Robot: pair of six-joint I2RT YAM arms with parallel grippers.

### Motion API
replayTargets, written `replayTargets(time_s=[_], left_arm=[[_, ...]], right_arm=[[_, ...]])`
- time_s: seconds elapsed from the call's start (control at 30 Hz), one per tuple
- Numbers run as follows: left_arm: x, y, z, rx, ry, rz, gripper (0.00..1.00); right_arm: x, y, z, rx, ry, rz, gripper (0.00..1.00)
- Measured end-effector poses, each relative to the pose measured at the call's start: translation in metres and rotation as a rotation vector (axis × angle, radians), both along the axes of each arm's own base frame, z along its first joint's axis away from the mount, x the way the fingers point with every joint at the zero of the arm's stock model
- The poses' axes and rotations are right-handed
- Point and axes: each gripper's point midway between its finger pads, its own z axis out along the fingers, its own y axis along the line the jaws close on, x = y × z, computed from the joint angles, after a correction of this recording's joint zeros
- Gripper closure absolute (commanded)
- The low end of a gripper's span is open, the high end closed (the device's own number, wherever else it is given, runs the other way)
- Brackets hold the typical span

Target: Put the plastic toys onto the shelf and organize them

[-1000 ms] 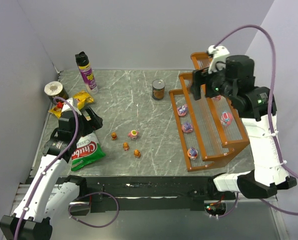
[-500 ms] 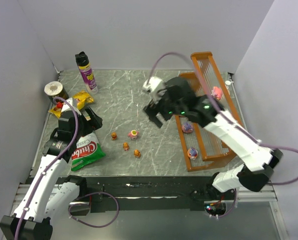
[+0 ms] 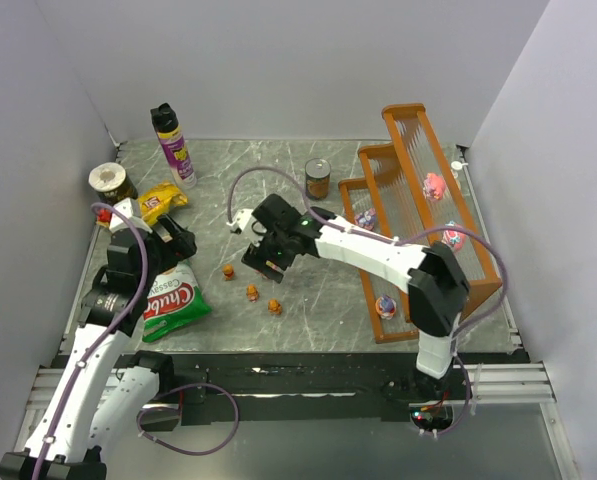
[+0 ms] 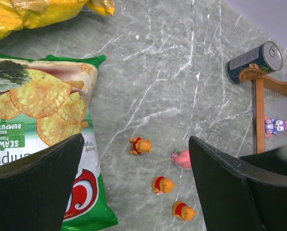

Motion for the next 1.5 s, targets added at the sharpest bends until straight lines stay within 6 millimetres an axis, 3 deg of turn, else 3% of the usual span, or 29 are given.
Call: replayTargets(time_s=[0.1,0.27,0.57,0.83,1.03,1.13,1.17,1.27,1.5], left_arm=[[0.0,0.0,0.0,0.001,-0.001,0.002,0.04],[0.003,-0.001,-0.007,0.005,0.028,-0.003,0.04],[0.004,-0.002,-0.011,0.006,0.045,-0.008,0.04],[0.004,-0.002,-0.012,0.006,0.046,-0.008,0.04],[0.005,-0.002,-0.013,0.006,0.051,-0.01,0.04],[0.005,-0.003,-0.013,0.005,0.052,-0.012,0.04],[0.005,-0.003,-0.013,0.005,0.052,-0.013,0.04],[0.005,-0.003,-0.013,0.003,0.053,-0.014,0.04],[0.005,-0.004,-0.013,0.001,0.053,-0.017,0.04]], right_arm=[[-0.002,0.004,-0.027,-0.047,0.034,0.018,0.18],[0.002,0.008,-0.05,-0.084,0.038,0.043,0.2],[0.018,0.027,-0.055,-0.037,-0.055,0.12,0.24],[0.022,0.036,-0.074,-0.032,-0.064,0.156,0.31],[0.022,0.034,-0.082,-0.042,-0.046,0.15,0.44],[0.024,0.033,-0.084,-0.04,-0.039,0.137,0.63],[0.024,0.032,-0.084,-0.036,-0.035,0.128,0.79],[0.028,0.031,-0.083,-0.025,-0.025,0.095,0.94],[0.035,0.025,-0.082,-0.038,0.018,-0.069,0.95]])
